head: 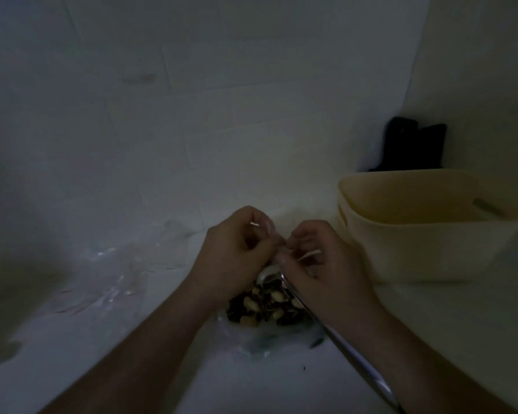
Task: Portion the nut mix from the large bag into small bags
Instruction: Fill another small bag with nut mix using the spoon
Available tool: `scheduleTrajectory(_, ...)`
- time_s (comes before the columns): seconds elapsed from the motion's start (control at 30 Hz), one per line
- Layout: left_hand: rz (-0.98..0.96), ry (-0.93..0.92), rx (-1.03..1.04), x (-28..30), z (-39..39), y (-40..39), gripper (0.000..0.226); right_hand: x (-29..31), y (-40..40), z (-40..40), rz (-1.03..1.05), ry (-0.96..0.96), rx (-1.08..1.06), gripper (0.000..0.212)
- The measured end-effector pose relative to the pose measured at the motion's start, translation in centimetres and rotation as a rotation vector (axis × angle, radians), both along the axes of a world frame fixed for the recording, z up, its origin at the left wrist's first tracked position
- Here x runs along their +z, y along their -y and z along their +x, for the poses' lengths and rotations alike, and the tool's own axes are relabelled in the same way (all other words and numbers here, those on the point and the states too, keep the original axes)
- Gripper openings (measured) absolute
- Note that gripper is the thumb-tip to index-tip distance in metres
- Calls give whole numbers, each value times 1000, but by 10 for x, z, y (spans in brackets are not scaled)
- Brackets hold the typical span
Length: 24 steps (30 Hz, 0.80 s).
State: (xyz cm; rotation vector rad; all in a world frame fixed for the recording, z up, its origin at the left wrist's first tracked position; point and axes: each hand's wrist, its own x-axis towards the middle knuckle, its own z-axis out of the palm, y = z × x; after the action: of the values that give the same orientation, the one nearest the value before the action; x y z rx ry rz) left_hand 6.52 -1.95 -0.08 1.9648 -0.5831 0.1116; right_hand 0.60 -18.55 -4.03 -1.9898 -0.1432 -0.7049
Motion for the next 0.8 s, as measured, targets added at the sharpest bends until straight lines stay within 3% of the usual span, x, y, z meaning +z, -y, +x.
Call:
scheduleTrajectory(0.17,-96,112,-64,-18,-3,5,16,-3,6,0,-57,20,-31,19)
scheduleTrajectory(0.3,-60,165,-88,-23,-9,-8,21,-1,-4,-7,-245,95,-50,24)
scheduleTrajectory(0.47,-122,99,-59,-27,-8,-12,9,4,-8,-10,-443,82,-81,20)
scheduleTrajectory(0.6,-137,131,-41,-27,-12,-8,13,5,-6,-13,-401,83,-132,6)
scheduleTrajectory(0.73,-45,237,-10,-27,-13,-11,19,7,0,-13,-374,16,-213,9)
scheduleTrajectory(0.8,0,275,-44,-26,-12,-14,34,10,0,-14,-301,3,-237,14)
